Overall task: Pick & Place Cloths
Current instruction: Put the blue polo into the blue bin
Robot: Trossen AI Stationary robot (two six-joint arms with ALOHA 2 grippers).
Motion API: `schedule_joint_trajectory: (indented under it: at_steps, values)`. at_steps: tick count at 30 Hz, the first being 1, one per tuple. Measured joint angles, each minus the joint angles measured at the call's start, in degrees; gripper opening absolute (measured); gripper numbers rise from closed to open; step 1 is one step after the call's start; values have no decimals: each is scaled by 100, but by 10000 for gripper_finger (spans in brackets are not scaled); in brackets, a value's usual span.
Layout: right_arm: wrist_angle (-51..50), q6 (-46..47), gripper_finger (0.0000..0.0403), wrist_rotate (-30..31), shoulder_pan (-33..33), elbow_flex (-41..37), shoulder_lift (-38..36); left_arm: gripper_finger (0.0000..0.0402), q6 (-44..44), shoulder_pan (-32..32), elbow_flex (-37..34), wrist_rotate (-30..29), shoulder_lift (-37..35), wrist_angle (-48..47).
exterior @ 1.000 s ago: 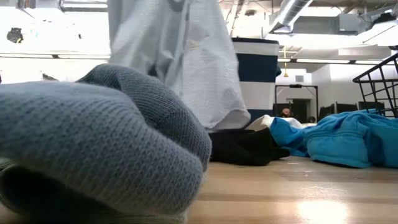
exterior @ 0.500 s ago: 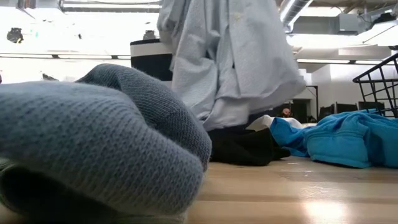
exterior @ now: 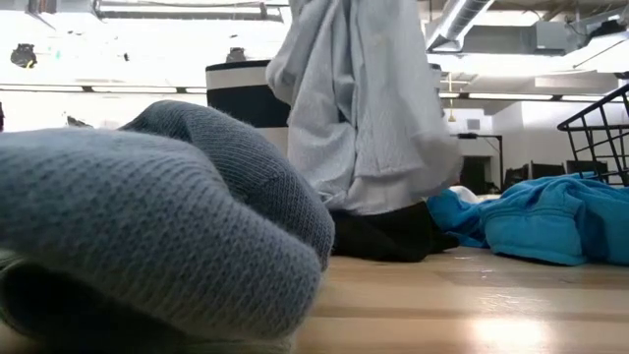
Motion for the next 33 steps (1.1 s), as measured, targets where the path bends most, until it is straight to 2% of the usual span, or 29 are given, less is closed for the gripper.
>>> schedule_joint_trajectory:
  at_steps: [3,6,10,12,15,21,22,31,33]
  values:
    - [46,142,0,-115,5,6,105,334,-207,137,0,122,257,309]
    - [57,229,0,-220,36,4,197,344,-465,306,0,587,422,669]
    - [22,320,0,-333,58,4,215,334,-1274,533,7,802,563,1048]
    - [25,398,0,-343,71,4,213,311,-1592,616,11,795,569,1156]
    - [-10,410,0,-365,108,4,213,245,-1961,686,11,806,561,1416]
    - [-7,409,0,-368,151,12,159,38,-2293,749,26,952,339,1502]
    - [-61,405,1,-366,151,18,143,22,-2285,749,24,949,264,1481]
    - [-1099,367,23,-332,200,15,-701,3,-1436,747,17,747,-709,1481]
    - [-1487,362,26,-132,290,15,-868,3,-1304,747,20,646,-951,1522]
